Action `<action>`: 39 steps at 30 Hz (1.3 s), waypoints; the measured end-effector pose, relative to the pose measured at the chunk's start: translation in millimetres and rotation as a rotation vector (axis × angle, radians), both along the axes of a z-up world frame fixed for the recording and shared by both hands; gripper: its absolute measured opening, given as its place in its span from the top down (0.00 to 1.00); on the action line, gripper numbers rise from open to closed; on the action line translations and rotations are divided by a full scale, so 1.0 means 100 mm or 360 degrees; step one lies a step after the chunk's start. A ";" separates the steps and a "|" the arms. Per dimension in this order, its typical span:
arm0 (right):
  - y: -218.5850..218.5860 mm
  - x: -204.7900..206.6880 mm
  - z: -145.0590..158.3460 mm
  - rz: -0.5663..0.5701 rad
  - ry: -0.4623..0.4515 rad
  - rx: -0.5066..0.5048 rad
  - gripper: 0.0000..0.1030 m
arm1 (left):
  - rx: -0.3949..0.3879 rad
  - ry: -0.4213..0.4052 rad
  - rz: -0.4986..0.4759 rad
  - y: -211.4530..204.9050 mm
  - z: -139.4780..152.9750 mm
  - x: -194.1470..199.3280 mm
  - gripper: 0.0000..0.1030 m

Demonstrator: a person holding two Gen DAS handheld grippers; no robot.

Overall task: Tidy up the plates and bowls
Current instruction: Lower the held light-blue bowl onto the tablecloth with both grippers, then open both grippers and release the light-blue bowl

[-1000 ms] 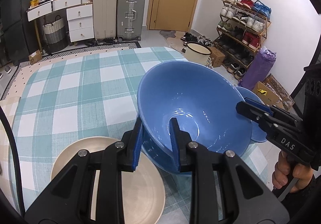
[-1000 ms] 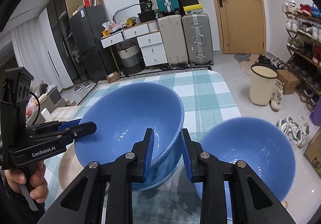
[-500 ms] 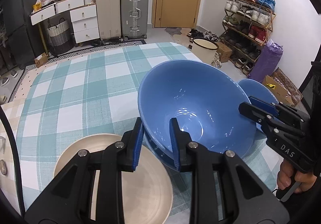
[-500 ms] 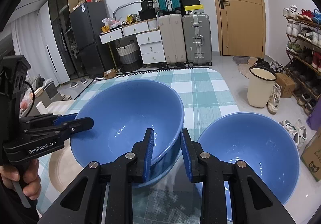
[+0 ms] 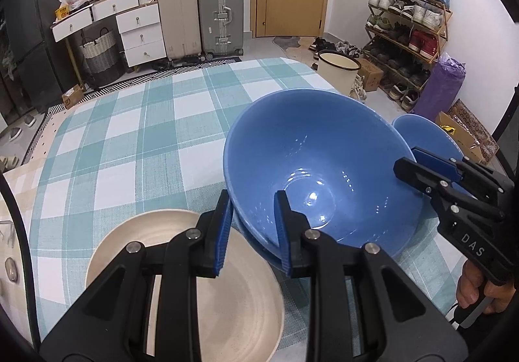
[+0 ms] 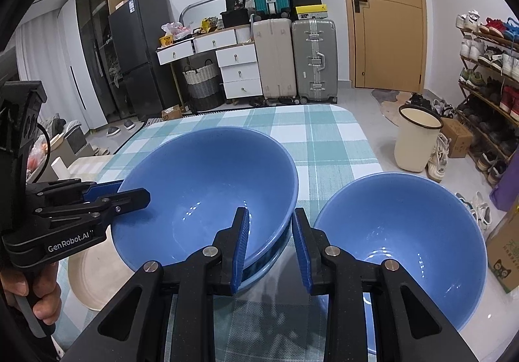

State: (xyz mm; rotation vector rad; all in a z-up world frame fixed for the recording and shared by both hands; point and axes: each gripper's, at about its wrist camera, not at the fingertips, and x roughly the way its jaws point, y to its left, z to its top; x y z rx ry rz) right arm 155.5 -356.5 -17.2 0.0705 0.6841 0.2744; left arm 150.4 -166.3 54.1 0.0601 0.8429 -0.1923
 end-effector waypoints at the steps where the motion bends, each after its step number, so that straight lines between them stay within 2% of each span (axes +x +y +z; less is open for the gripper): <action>1: 0.01 -0.01 0.00 -0.0003 -0.0009 -0.0010 0.72 | -0.0001 0.0004 0.0002 0.00 -0.01 0.01 0.79; 22: -0.01 0.03 -0.10 0.0044 0.0026 0.0000 0.72 | 0.0050 0.0095 0.0037 -0.02 -0.19 0.08 0.79; 24: -0.04 0.03 -0.09 0.0037 0.0025 0.0006 0.67 | 0.0038 0.0118 0.0048 0.00 -0.20 0.08 0.77; 25: -0.06 0.02 -0.08 0.0032 0.0023 0.0017 0.64 | 0.0025 0.0129 0.0045 0.01 -0.20 0.09 0.74; 27: -0.11 -0.01 -0.05 0.0032 0.0014 0.0066 0.51 | 0.0007 0.0139 0.0039 0.03 -0.17 0.06 0.64; 29: -0.18 -0.03 0.01 0.0026 -0.0002 0.0106 0.47 | 0.0000 0.0130 0.0047 0.04 -0.12 0.03 0.44; 30: -0.21 -0.05 0.03 0.0018 -0.0011 0.0112 0.40 | -0.0006 0.0114 0.0052 0.04 -0.08 0.01 0.40; 32: -0.27 -0.09 0.09 -0.0002 -0.0035 0.0129 0.29 | -0.0025 0.0081 0.0052 0.03 0.00 -0.04 0.27; 34: -0.35 -0.11 0.15 -0.0027 -0.0044 0.0153 0.17 | -0.0049 0.0055 0.0044 0.01 0.06 -0.09 0.20; 36: -0.42 -0.14 0.20 -0.0073 -0.0050 0.0164 0.06 | -0.0069 0.0042 0.0022 -0.05 0.12 -0.14 0.17; 38: -0.51 -0.17 0.25 -0.0120 -0.0066 0.0171 0.03 | -0.0095 0.0048 -0.0005 -0.12 0.15 -0.17 0.03; 39: -0.55 -0.19 0.28 -0.0146 -0.0072 0.0173 0.02 | -0.0112 0.0040 -0.0009 -0.14 0.17 -0.19 0.00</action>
